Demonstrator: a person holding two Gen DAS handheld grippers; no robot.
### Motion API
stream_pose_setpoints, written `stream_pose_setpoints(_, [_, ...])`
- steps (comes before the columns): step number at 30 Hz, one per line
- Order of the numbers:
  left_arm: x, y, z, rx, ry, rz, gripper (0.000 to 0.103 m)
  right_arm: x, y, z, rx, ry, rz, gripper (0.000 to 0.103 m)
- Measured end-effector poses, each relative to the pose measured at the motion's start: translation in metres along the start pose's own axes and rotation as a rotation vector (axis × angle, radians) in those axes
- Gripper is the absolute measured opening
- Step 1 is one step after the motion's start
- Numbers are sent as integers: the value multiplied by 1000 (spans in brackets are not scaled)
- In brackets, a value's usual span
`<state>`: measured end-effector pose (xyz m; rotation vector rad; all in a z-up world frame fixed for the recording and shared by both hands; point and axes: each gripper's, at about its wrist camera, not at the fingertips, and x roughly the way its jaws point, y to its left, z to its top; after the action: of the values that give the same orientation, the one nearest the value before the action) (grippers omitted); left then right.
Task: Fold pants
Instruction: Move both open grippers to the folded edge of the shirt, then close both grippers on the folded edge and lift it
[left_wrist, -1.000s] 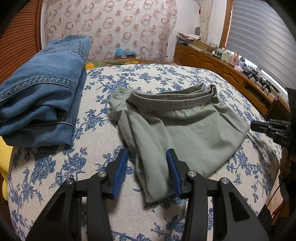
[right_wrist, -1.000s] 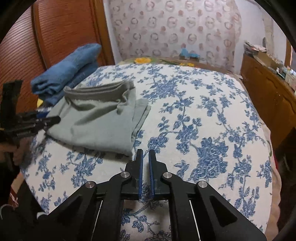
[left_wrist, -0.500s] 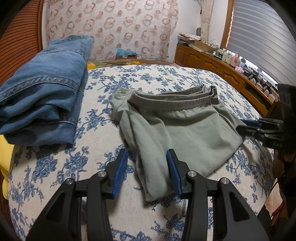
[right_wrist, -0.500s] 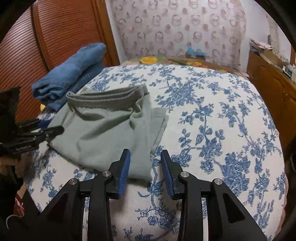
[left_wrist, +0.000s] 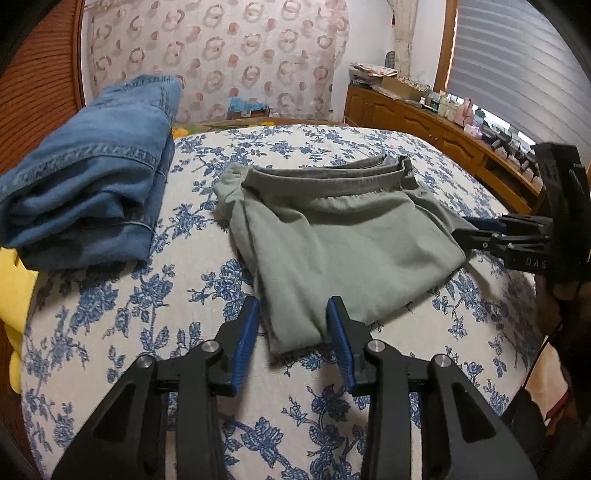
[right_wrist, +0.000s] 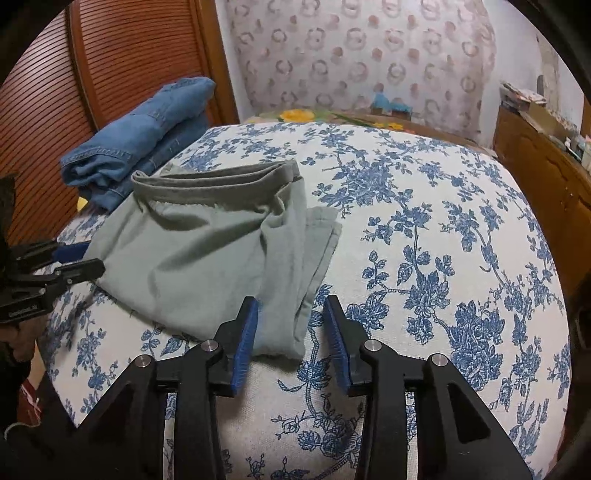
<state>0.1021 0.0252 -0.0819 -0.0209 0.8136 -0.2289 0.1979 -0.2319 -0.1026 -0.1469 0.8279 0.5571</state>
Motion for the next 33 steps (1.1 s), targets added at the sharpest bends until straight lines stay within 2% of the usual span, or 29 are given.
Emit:
stream_pose_setpoints(2, [1,1,0,-7,1,-28,29,0,2,0,-12,1,5,34])
stream_pose_setpoints(3, [1,0,0,-6,0,-32,27,1,3,0,-21,3,12,25])
stream_pose_setpoints(5, [-1,-1,0,1,-6,-42,16,1,6,0,-37,2,34,17])
stream_pose_setpoints(6, [-2,-2,1,1,-9,-44,14,1,7,1,-41,3,34,11])
stream_pose_setpoints(11, [-14,-3,-1,5,-33,-61,10,-5,10,-2,-43,-1,58,6])
stream_pose_setpoints(16, [-31,-4,-10,-5,-41,-84,10,-24,16,-11,-36,-24,92,6])
stream_pose_setpoints(23, [-54,-21,-35,38,-23,-84,12,-51,23,-37,-14,-26,141,6])
stream_pose_setpoints(25, [-52,-23,-38,52,-10,-70,15,-54,23,-43,-1,-20,155,6])
stream_pose_setpoints(30, [-46,-23,-37,56,6,-57,21,-52,25,-49,-8,-4,125,7])
stream_pose_setpoints(33, [-46,-22,-31,60,-3,-49,33,-56,26,-48,-16,-11,120,9])
